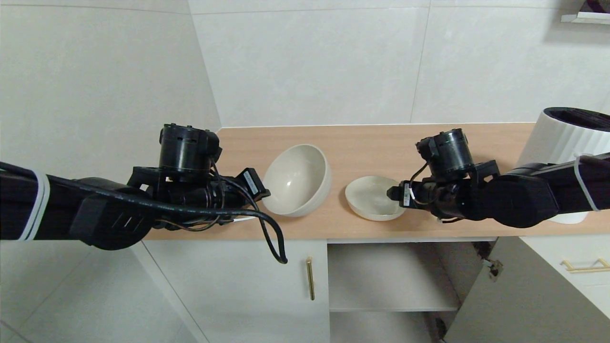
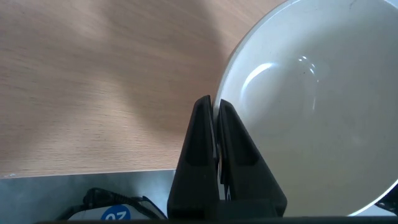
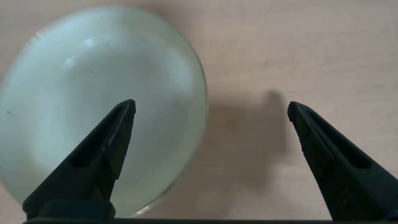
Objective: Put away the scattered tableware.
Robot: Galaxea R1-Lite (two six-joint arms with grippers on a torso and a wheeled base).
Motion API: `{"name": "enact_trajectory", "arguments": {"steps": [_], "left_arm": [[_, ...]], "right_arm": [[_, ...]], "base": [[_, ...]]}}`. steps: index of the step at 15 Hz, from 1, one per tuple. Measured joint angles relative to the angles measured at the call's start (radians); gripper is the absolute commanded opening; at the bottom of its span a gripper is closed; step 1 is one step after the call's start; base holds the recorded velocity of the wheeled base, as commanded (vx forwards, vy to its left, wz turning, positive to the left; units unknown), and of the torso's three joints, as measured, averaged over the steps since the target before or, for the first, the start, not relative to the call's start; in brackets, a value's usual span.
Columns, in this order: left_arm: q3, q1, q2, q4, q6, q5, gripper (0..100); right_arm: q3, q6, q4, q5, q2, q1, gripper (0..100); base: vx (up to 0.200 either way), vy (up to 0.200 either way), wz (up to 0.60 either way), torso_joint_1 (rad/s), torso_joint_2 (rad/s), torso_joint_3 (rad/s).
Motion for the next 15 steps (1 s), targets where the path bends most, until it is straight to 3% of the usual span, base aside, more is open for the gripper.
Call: {"name": "enact_trajectory", "arguments": {"steps": [5,6,15], "left_arm": [[0.000,0.000,0.000,0.000,0.000,0.000,0],[0.000,0.000,0.000,0.000,0.000,0.000,0],[0.007,0.000,-0.014,0.000,0.002,-0.002,0]], "right_arm": [[0.000,0.001,0.011,0.001,0.010,0.001,100],[0.001,0.001,0.012,0.001,0.010,0.001,0],[0.007,0.003,0.012,0.008,-0.002,0.001,0]], "base": [[0.000,0.000,0.00,0.000,0.00,0.000],[0.000,0.000,0.00,0.000,0.00,0.000],[0.000,0.000,0.00,0.000,0.00,0.000]]}}
